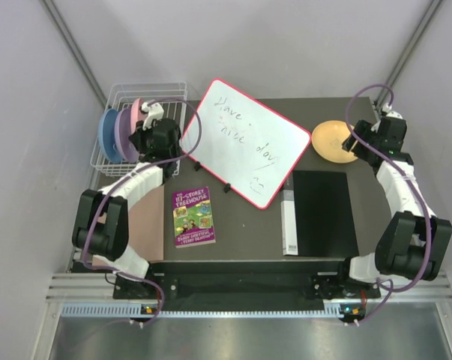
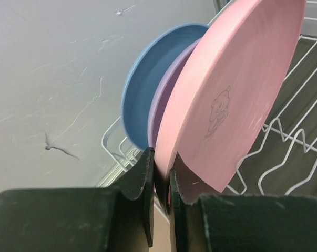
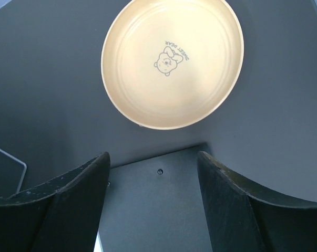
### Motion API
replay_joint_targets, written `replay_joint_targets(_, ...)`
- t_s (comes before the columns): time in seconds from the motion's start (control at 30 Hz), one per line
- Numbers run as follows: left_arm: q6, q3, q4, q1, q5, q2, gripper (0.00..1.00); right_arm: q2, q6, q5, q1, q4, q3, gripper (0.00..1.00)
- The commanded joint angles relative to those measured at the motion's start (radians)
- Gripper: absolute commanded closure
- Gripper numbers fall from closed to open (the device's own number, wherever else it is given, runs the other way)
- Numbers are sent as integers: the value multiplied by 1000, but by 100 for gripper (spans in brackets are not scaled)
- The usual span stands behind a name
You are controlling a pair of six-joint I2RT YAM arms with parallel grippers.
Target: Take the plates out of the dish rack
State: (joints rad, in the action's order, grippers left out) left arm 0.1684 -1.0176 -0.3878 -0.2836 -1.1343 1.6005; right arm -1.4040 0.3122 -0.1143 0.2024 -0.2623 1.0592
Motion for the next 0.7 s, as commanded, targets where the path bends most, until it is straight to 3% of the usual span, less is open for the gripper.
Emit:
replay_joint_targets(0.0, -33, -104, 84, -57, -7, -128, 100, 103, -19, 16, -18, -21, 28, 32)
replay_joint_targets(0.17, -153, -157, 294, -104, 34, -226, 100, 203, -21, -62, -26, -20, 39, 29)
replay_joint_targets(0.23, -212, -188, 366, -115, 77, -253, 100, 223, -15, -166, -32, -8, 42, 18)
replay_joint_targets(0.33, -407, -208, 512, -117, 287, -292, 100, 235, 10, -338, -57, 47, 42, 18)
replay_joint_targets(0.47, -596, -156, 488, -118, 743, -320, 100, 220, 105, -516, -141, 196, 15, 14)
replay_joint_targets(0.6, -751, -133, 409, -134, 982, -274, 100, 186, 180, -556, -268, 305, 13, 13)
replay_joint_targets(0.67, -787, -144, 412, -164, 990, -235, 100, 162, 218, -556, -328, 368, 10, 12)
